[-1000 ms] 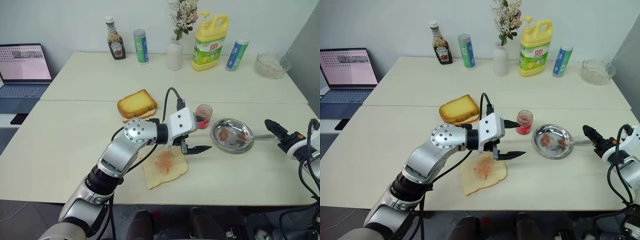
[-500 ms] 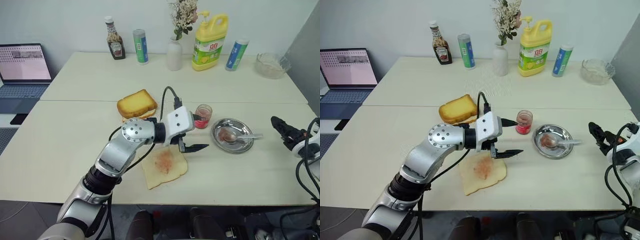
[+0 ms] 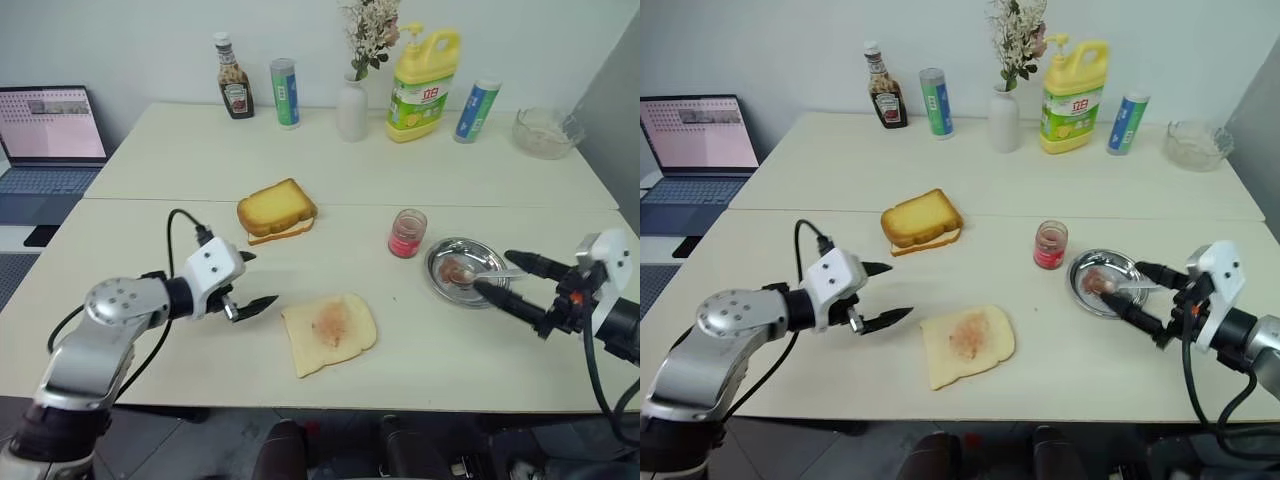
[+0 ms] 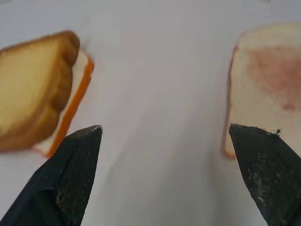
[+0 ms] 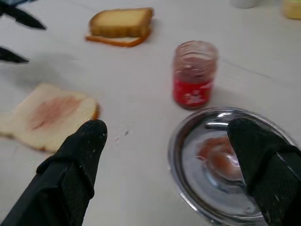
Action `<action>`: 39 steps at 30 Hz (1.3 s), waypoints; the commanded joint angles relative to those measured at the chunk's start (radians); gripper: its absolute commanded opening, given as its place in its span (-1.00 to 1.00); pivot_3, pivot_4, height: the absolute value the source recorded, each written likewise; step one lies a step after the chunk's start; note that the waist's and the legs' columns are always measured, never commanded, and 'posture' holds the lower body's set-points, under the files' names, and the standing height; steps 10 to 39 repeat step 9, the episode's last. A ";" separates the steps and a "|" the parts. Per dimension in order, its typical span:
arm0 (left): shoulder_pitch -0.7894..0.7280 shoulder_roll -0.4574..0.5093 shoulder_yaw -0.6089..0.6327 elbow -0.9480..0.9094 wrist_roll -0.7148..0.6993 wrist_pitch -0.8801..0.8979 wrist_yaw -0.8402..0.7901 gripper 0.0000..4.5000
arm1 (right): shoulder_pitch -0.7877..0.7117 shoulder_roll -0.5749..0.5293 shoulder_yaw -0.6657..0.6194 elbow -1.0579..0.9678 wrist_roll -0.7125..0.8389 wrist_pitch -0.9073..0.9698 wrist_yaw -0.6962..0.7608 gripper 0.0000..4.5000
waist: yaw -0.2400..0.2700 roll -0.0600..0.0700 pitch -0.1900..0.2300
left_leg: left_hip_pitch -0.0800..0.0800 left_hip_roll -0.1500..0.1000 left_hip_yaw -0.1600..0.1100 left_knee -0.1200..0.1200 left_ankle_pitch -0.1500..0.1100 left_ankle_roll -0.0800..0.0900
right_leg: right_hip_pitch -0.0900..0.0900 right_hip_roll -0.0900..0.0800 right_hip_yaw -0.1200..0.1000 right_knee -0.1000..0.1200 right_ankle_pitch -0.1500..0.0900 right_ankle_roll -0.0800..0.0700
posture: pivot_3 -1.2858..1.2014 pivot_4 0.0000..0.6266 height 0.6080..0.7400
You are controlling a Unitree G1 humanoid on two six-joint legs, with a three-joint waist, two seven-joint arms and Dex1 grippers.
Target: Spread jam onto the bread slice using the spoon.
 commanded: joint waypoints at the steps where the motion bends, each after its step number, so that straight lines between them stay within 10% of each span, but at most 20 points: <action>1: 0.105 0.028 0.065 -0.065 -0.038 -0.032 -0.047 1.00 | 0.037 -0.006 0.021 -0.025 -0.063 -0.054 0.055 0.98 | -0.001 -0.001 0.000 | 0.000 0.000 0.000 0.000 0.000 0.000 | 0.000 0.000 0.000 -0.001 0.000 0.000 | 0.03 -0.52 1.00; 39: 0.187 0.011 0.090 -0.091 -0.054 -0.039 -0.016 1.00 | 0.049 0.014 0.066 -0.013 -0.116 -0.093 0.098 0.98 | -0.002 -0.001 0.000 | 0.000 0.000 0.001 0.000 0.000 0.000 | 0.001 0.000 0.000 -0.002 0.001 0.000 | 0.03 -0.52 1.00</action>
